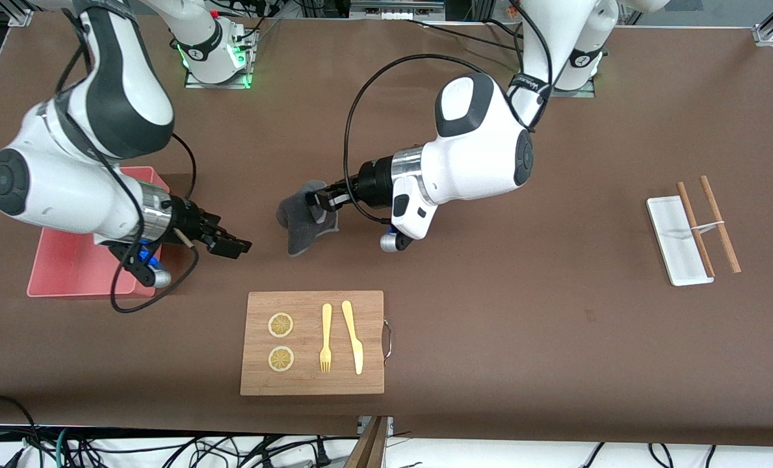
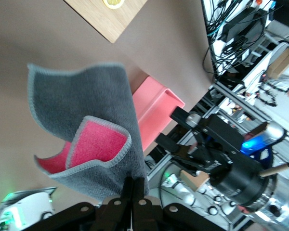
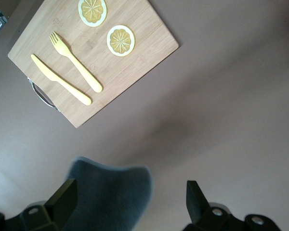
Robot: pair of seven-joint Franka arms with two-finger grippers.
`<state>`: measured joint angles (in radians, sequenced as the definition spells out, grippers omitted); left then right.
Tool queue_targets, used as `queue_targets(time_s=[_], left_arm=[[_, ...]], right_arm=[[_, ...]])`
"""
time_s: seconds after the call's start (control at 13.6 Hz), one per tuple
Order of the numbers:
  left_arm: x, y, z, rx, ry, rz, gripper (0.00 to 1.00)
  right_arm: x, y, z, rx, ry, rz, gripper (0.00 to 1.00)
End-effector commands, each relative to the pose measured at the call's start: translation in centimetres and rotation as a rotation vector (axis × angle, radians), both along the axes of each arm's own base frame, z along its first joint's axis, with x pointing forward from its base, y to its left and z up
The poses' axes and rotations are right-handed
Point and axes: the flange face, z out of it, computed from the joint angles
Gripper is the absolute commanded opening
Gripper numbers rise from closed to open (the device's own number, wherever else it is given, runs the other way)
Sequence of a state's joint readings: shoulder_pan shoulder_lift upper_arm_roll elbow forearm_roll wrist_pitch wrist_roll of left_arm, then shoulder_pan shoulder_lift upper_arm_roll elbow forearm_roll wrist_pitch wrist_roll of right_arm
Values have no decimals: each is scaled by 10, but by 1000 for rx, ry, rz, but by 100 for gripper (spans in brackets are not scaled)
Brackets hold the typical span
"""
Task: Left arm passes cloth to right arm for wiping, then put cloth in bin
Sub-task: 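Grasp the cloth with the right gripper beside the left gripper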
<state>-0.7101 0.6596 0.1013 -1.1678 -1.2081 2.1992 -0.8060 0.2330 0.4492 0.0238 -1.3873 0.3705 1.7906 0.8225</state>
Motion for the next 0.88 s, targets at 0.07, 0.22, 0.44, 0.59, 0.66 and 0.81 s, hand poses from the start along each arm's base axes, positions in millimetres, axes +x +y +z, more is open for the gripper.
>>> queue_targets(time_s=[0.07, 0.22, 0.44, 0.59, 0.66, 0.81], left_arm=[[5, -7, 3, -46, 21, 40, 0], [6, -6, 3, -47, 19, 41, 0], [6, -6, 3, -46, 21, 41, 0], [6, -6, 3, -46, 21, 41, 0], [8, -4, 3, -46, 20, 44, 0], [9, -2, 4, -60, 28, 49, 0]], right_arm=[[7, 14, -8, 58, 7, -112, 100], [10, 25, -14, 61, -13, -134, 100], [6, 54, -24, 57, -5, -161, 100], [5, 68, -29, 57, -7, -196, 100], [5, 73, -30, 60, -14, -207, 100], [6, 77, -34, 62, -26, -208, 100]])
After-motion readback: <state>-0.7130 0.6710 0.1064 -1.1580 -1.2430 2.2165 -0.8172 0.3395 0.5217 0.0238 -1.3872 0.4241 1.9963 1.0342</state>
